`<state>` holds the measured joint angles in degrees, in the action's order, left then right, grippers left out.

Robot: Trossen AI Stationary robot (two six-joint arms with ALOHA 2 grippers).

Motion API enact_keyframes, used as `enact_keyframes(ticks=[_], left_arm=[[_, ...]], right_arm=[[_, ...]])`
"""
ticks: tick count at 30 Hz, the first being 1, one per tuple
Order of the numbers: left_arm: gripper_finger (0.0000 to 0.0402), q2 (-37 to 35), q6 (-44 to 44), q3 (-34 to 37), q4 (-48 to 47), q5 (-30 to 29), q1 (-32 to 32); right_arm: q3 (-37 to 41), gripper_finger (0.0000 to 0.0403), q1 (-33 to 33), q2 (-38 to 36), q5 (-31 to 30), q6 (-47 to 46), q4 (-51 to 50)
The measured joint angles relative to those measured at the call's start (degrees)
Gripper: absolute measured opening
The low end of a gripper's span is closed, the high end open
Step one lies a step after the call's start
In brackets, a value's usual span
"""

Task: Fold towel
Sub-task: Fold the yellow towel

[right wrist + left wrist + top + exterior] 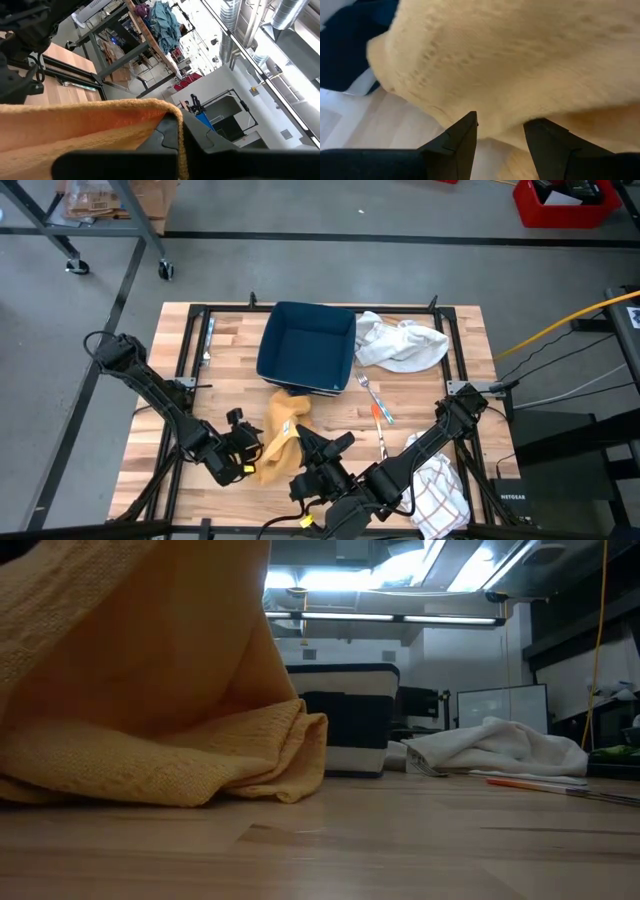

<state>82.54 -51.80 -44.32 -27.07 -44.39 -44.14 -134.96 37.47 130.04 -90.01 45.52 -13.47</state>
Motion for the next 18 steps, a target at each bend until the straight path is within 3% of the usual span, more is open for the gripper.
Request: enact_keyframes(ticks=[18], left_arm=[[0.0155,0.0,-0.8,6.8,7.1,-1.3,5.9]], right_arm=[[0.0,0.0004,0.0,0.0,0.0,0.0,0.0]])
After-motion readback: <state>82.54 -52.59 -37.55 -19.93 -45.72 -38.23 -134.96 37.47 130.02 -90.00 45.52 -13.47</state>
